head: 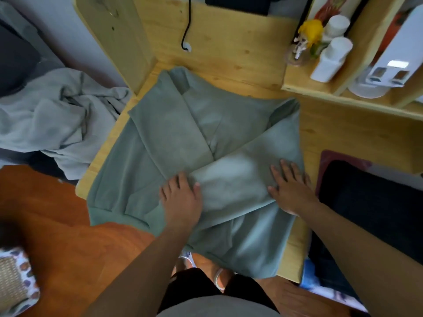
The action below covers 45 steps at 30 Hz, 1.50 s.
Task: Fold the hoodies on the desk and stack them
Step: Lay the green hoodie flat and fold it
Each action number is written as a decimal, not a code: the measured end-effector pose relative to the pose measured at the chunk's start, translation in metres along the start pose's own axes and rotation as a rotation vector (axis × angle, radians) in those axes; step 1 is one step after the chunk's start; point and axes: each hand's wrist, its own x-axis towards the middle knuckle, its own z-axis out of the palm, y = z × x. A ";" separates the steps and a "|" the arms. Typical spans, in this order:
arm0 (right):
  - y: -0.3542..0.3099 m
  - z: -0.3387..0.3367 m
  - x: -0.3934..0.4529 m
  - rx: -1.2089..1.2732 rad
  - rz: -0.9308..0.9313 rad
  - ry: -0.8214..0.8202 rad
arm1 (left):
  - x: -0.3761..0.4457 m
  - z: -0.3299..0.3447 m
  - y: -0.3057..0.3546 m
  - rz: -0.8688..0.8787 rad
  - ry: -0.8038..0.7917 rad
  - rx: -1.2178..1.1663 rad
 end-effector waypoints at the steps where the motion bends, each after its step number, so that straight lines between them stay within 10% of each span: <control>1: 0.000 0.000 0.001 0.010 0.000 -0.008 | 0.006 -0.009 -0.006 -0.018 -0.074 0.007; 11: 0.012 -0.001 -0.009 0.097 0.141 0.083 | 0.065 -0.130 0.021 0.374 -0.226 -0.299; 18: -0.002 -0.028 -0.009 0.102 0.224 0.236 | 0.079 -0.093 -0.038 0.210 -0.828 -0.171; 24: -0.017 -0.077 0.045 -0.002 -0.048 0.320 | 0.067 -0.069 -0.065 0.067 -0.511 -0.437; 34: 0.016 -0.083 0.063 -0.237 0.180 0.353 | 0.066 -0.060 -0.066 0.212 -0.471 -0.325; 45: -0.040 -0.008 -0.049 0.498 0.585 0.108 | 0.073 -0.020 -0.089 0.185 -0.386 -0.064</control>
